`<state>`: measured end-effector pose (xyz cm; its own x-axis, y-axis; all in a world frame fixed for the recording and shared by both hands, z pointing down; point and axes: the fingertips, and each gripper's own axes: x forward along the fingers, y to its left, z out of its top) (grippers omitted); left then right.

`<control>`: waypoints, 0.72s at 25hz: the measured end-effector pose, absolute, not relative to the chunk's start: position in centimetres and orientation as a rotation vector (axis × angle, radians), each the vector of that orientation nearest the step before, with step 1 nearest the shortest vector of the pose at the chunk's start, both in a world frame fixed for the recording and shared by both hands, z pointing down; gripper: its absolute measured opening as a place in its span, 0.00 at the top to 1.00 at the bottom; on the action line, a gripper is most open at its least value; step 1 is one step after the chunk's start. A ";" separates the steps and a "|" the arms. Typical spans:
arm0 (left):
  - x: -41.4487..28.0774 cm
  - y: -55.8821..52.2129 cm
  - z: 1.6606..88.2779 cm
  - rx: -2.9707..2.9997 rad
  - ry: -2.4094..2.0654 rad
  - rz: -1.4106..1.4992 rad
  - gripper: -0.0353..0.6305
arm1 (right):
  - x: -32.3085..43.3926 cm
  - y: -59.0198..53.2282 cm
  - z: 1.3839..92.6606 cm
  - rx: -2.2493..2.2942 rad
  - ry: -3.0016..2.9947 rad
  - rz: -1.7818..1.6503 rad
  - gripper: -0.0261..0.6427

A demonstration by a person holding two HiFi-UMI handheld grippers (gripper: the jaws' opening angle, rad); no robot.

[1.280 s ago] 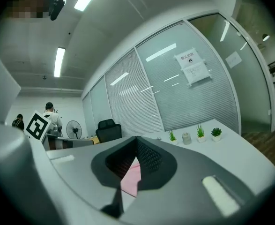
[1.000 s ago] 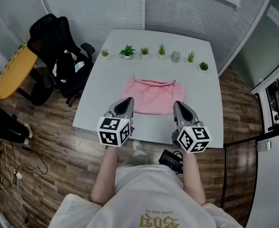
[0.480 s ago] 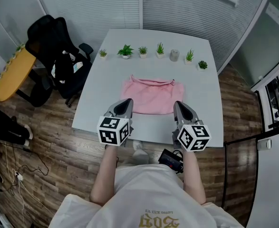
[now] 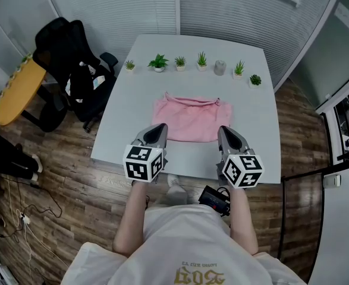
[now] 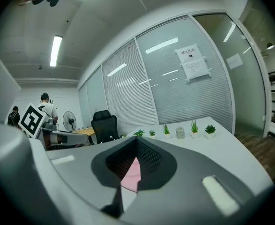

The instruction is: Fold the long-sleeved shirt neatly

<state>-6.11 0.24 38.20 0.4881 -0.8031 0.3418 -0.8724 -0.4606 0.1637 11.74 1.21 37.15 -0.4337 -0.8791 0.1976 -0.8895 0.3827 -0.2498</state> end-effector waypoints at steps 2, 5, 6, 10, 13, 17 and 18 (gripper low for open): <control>-6.1 0.2 38.3 2.425 -1.411 0.318 0.94 | 11.7 1.2 37.3 1.652 -2.585 0.500 0.94; -6.1 0.2 38.2 2.429 -1.408 0.320 0.94 | 11.6 1.1 37.2 1.650 -2.586 0.500 0.94; -6.1 0.2 38.2 2.430 -1.408 0.320 0.94 | 11.6 1.1 37.1 1.649 -2.587 0.498 0.94; -6.3 0.1 37.9 2.430 -1.411 0.316 0.94 | 11.5 0.9 36.8 1.643 -2.596 0.486 0.94; -6.4 0.1 37.7 2.433 -1.410 0.315 0.94 | 11.4 1.0 36.7 1.642 -2.599 0.483 0.94; -6.4 0.0 37.6 2.436 -1.408 0.314 0.94 | 11.3 0.9 36.6 1.638 -2.602 0.482 0.94; -6.4 0.0 37.7 2.436 -1.408 0.315 0.94 | 11.3 0.8 36.6 1.637 -2.604 0.482 0.94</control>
